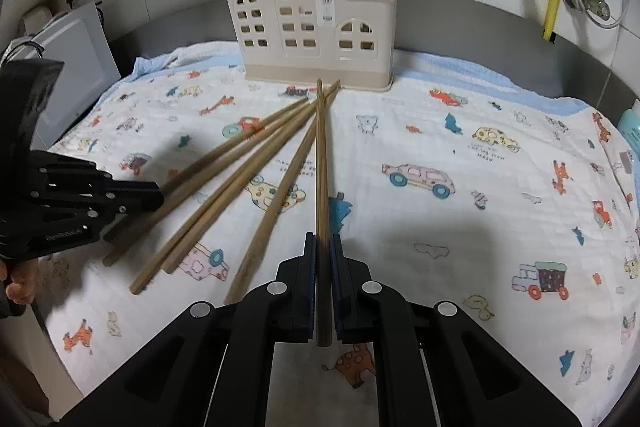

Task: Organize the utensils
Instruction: 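Close the left tool on a chopstick while the right tool grasps another, then lift both held chopsticks up over the beige holder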

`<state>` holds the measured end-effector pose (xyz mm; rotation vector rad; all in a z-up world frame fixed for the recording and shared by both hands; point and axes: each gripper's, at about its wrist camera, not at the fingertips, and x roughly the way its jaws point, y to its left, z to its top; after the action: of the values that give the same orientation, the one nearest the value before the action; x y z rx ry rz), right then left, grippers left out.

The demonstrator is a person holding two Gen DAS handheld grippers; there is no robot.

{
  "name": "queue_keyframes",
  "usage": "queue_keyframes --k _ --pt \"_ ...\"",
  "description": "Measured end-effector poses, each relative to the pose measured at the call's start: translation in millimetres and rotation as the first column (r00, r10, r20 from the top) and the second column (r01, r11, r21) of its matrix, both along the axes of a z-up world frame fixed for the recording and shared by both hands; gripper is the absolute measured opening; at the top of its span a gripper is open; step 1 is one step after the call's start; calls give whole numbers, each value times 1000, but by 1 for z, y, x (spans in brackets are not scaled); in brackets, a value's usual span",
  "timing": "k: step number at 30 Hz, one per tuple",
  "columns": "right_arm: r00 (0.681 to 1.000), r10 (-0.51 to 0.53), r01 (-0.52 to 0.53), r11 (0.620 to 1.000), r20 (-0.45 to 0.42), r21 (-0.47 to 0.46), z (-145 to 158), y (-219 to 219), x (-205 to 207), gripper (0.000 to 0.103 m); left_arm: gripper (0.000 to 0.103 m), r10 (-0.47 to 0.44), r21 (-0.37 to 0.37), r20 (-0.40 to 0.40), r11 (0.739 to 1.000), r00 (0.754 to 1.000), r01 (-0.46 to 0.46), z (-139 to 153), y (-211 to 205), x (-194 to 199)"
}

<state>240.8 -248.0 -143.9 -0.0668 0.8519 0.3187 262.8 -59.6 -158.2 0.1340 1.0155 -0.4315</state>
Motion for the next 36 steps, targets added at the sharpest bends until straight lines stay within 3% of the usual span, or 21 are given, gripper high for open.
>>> queue_keyframes --k 10,20,36 --pt "993 -4 1 1000 119 21 45 -1 -11 7 6 14 -91 44 996 999 -10 32 10 -9" --pt "966 3 -23 997 257 75 106 6 -10 7 6 61 -188 170 982 984 -29 76 21 -12" --pt "946 59 -81 995 319 56 181 24 36 6 6 59 -177 232 984 971 -17 123 22 17"
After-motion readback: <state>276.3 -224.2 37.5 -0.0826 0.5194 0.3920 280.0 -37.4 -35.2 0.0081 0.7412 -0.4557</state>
